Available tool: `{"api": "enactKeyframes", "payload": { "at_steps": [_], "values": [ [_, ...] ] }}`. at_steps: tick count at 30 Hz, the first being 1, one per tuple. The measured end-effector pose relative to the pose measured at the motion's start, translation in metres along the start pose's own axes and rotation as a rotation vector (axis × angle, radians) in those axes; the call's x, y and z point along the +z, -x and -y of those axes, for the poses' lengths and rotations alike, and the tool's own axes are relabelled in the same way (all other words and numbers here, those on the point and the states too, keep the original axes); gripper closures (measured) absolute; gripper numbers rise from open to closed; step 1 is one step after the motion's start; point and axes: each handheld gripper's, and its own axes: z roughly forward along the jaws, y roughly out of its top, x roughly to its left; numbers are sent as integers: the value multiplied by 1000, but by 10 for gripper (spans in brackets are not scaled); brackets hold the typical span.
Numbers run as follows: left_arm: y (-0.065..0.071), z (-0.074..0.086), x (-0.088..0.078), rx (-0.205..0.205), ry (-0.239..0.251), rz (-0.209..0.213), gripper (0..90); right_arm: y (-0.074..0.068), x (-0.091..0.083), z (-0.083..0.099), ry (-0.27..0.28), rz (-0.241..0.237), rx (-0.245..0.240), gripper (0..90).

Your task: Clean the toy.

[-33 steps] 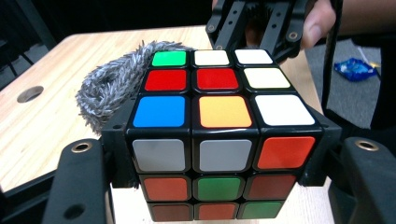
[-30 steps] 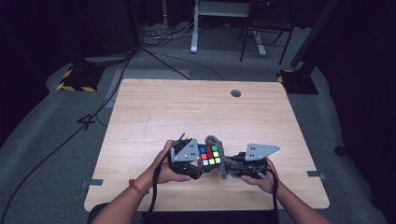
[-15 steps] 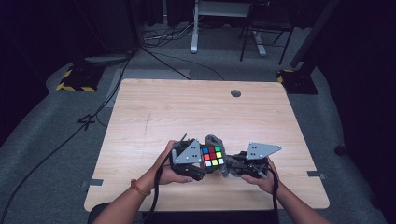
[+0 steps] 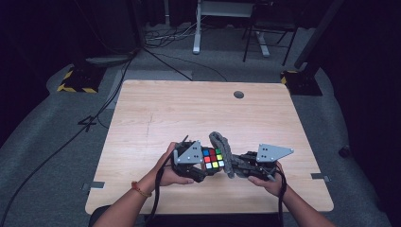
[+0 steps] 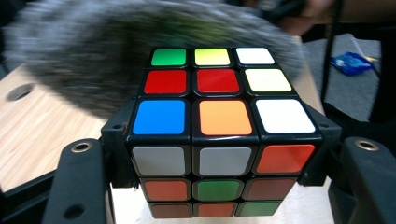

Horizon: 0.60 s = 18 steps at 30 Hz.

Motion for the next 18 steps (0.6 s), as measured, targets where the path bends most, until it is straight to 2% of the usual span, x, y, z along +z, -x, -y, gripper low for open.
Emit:
{"api": "enactKeyframes", "payload": {
  "at_steps": [2,4,8,10,11,13,16,18],
  "values": [
    [3,-3,0,11,6,0,332,2,1,1,-17,10,8,769],
    [2,-3,-3,1,24,-8,332,4,4,4,-42,-4,27,769],
    [-4,0,-7,-8,17,-37,331,1,14,9,-126,-25,21,768],
    [-5,1,-6,-4,1,-51,332,2,13,7,-121,-24,11,768],
    [-6,2,-5,4,-19,-71,331,2,12,6,-108,-27,15,768],
    [-8,4,-4,-4,-27,-81,332,3,6,4,-77,-34,12,768],
    [-13,8,-4,-12,-43,-97,331,6,-2,0,-75,5,-7,765],
    [-16,11,-5,-27,-41,-100,331,11,-6,0,-99,40,-11,765]
  ]
}}
